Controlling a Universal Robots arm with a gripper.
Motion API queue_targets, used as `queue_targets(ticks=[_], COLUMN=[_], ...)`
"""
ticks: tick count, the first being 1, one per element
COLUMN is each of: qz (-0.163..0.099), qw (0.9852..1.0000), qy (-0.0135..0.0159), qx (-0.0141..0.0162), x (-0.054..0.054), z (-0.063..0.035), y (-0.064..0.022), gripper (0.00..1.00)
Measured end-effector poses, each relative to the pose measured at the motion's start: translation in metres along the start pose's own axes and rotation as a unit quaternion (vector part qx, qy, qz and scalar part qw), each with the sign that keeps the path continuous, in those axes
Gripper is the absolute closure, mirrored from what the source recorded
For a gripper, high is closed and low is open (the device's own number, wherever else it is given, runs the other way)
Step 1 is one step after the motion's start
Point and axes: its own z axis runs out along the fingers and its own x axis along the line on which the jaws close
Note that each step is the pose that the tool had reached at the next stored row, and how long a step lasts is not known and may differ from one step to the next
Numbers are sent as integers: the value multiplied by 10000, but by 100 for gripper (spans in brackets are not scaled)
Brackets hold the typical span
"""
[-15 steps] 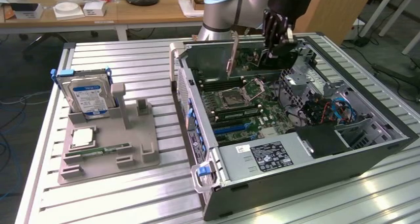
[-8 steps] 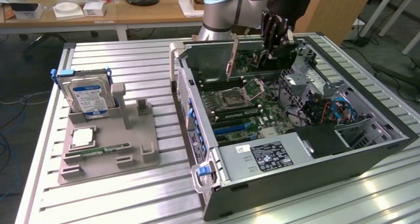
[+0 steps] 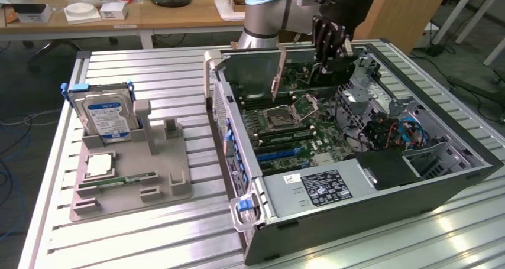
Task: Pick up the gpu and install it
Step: 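Insert the gpu into the slot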
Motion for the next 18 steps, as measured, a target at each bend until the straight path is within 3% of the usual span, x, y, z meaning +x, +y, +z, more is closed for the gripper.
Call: queue_targets(ticks=[18], qz=[-16], qw=[10000], qy=[-3], qx=[0], x=[8], z=[171], y=[3], gripper=[72])
